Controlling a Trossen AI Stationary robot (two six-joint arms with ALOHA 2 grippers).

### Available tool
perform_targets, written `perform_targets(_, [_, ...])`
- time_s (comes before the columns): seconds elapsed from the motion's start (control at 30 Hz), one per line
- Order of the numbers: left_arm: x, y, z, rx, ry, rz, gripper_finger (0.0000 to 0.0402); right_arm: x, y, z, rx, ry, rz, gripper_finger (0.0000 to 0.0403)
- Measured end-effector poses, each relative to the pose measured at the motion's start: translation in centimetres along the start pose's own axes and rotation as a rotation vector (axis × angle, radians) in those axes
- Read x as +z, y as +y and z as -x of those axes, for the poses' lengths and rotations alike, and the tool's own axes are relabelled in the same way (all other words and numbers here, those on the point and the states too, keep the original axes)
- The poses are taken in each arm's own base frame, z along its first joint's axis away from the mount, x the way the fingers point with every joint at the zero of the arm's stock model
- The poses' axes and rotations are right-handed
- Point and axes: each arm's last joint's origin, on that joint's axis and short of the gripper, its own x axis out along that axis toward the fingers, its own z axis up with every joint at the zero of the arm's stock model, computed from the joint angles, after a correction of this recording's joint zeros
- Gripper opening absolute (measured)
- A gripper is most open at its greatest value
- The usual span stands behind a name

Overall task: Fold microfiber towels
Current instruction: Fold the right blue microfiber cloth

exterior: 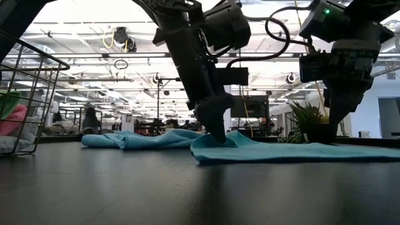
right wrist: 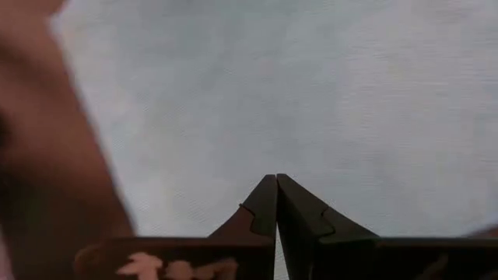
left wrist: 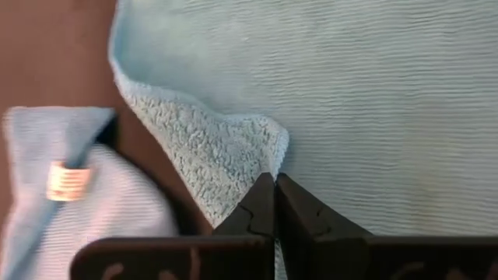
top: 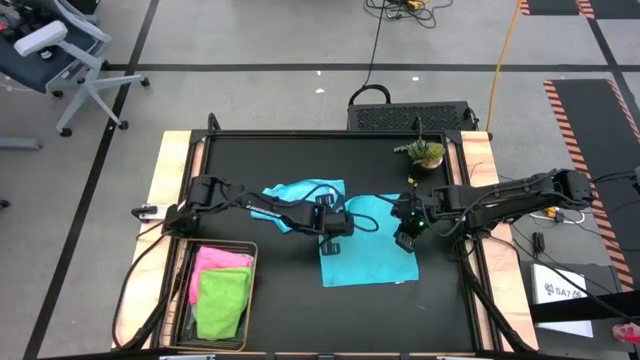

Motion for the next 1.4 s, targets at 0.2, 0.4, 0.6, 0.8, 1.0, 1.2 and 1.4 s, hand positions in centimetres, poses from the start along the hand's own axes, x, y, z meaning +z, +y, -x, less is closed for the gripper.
perform_targets(0.2, [-0.1, -1.4, 0.4, -0.022, -0.007, 0.016, 0.0003, 0.0, -1.4, 0.2, -0.210, -0.040, 0.071, 0.0000])
perform_targets(0.4, [-0.1, -1.6, 0.5, -0.007, -0.010, 0.023, 0.0002, 1.1, -2.4, 1.1, -0.238, -0.027, 0.176, 0.0013])
perform_targets(0.6, [-0.1, -1.6, 0.5, -0.004, -0.010, 0.039, 0.0002, 2.5, -4.1, 2.1, -0.287, -0.068, 0.185, 0.0076])
perform_targets(0.8, [-0.1, -1.6, 0.6, -0.002, -0.011, 0.041, 0.0002, 3.0, -6.5, 1.7, -0.342, -0.014, 0.091, 0.0143])
perform_targets(1.0, [-0.1, -1.5, 0.6, 0.004, -0.011, 0.041, 0.0002, 3.5, -8.1, 0.0, -0.361, 0.079, 0.121, 0.0171])
perform_targets(1.2, [-0.1, -1.5, 0.6, 0.004, -0.011, 0.041, 0.0008, 4.0, -9.0, -1.4, -0.312, 0.110, 0.104, 0.0170])
perform_targets(1.4, [-0.1, -1.5, 0.6, 0.004, -0.012, 0.042, 0.0008, 4.0, -9.0, -1.5, -0.308, 0.105, 0.112, 0.0147])
